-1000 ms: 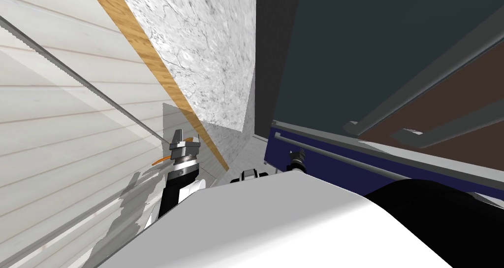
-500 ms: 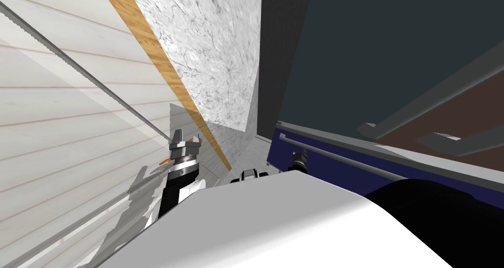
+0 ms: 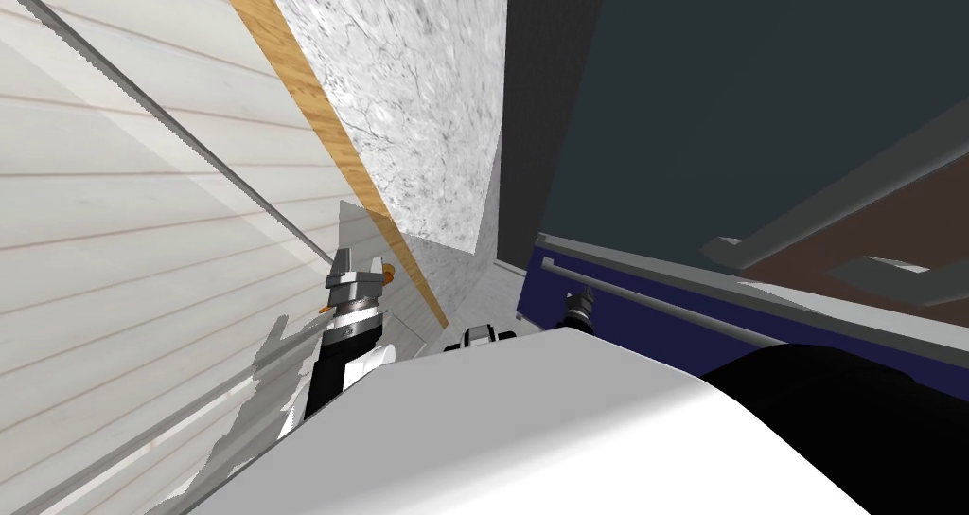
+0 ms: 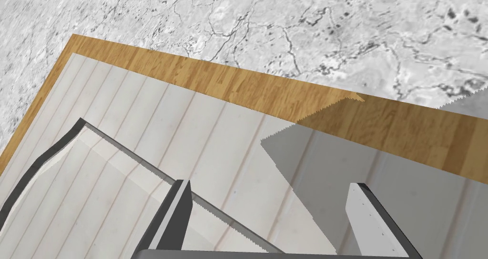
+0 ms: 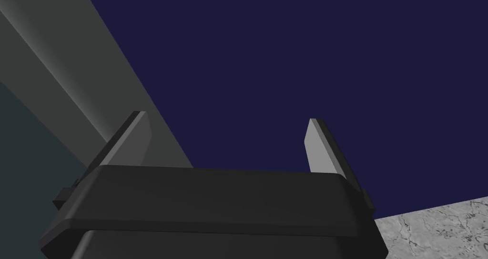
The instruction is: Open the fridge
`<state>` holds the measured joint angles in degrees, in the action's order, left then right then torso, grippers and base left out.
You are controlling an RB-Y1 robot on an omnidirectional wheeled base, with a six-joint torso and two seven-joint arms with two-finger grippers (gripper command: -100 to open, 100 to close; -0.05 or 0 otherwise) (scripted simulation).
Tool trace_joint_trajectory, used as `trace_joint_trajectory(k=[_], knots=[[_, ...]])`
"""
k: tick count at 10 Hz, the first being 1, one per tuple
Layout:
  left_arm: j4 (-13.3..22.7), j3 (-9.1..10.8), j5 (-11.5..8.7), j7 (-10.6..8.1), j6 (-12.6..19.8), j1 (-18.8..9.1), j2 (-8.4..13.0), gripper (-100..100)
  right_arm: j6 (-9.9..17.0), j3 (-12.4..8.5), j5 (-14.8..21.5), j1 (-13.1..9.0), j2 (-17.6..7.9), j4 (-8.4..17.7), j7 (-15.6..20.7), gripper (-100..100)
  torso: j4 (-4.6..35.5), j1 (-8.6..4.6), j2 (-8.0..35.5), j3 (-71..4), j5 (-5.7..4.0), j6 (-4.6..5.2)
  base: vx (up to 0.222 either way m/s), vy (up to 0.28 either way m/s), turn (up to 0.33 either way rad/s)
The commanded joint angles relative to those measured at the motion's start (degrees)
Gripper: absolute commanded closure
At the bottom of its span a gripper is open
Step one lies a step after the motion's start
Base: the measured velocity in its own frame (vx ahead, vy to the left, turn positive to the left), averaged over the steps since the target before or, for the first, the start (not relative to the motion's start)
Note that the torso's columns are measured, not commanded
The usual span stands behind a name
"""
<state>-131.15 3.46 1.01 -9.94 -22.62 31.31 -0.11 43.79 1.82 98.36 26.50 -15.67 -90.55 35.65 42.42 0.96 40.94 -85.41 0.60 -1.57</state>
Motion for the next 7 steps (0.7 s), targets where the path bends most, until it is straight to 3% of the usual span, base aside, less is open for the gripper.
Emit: trace_joint_trajectory(k=[1,7], knots=[[0.0,0.01,0.0,0.0,0.0,0.01,0.0,0,1.99,0.83,4.03,-1.56,-1.04,0.5,1.37,-100,0.01,-0.16,0.06,0.01,0.0,0.05,0.053,0.031,0.036],[0.0,0.01,0.0,0.0,0.0,0.0,0.01,0,1.99,0.83,4.12,-1.56,-1.04,0.5,1.37,-100,0.05,-0.05,-0.02,-0.06,0.11,-0.1,0.004,0.007,0.014]])
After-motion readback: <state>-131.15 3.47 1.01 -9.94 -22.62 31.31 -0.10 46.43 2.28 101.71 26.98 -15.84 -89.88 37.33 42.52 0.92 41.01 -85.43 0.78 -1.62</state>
